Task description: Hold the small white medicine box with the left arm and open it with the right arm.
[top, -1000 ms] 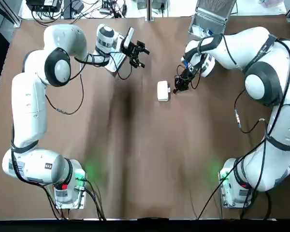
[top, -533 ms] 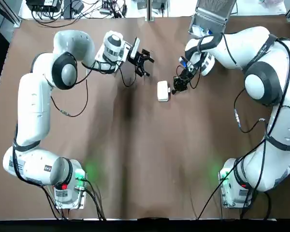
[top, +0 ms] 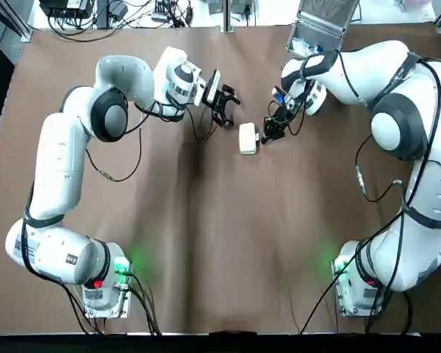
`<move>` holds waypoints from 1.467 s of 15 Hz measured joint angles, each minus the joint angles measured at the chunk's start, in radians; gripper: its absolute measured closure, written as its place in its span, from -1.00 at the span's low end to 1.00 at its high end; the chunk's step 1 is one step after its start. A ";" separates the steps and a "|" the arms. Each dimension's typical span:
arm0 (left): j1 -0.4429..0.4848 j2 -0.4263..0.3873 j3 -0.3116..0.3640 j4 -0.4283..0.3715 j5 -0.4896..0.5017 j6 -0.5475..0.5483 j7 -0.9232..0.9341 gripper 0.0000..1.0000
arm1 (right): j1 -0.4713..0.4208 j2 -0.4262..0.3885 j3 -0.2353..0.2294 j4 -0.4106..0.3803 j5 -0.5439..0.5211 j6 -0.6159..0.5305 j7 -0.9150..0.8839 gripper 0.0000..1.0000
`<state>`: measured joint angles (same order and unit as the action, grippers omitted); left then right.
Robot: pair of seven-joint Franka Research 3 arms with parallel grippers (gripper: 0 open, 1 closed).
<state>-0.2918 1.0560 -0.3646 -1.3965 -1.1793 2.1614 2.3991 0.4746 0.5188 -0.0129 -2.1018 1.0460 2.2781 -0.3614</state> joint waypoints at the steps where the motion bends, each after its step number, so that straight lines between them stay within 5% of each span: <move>1: -0.008 0.006 0.000 0.001 0.000 0.014 0.000 -1.00 | 0.000 0.005 0.000 0.000 0.000 0.000 -0.001 0.98; 8: -0.063 0.035 0.000 0.012 -0.002 0.104 -0.040 -0.89 | 0.000 0.018 0.000 0.006 0.001 -0.003 -0.003 0.98; 22: -0.089 0.040 0.002 0.012 -0.016 0.118 -0.074 -0.81 | 0.000 0.019 0.000 0.029 0.016 -0.052 -0.004 0.98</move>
<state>-0.3807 1.0960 -0.3627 -1.3848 -1.1956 2.2792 2.3250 0.4749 0.5374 -0.0128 -2.0725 1.0622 2.2264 -0.3652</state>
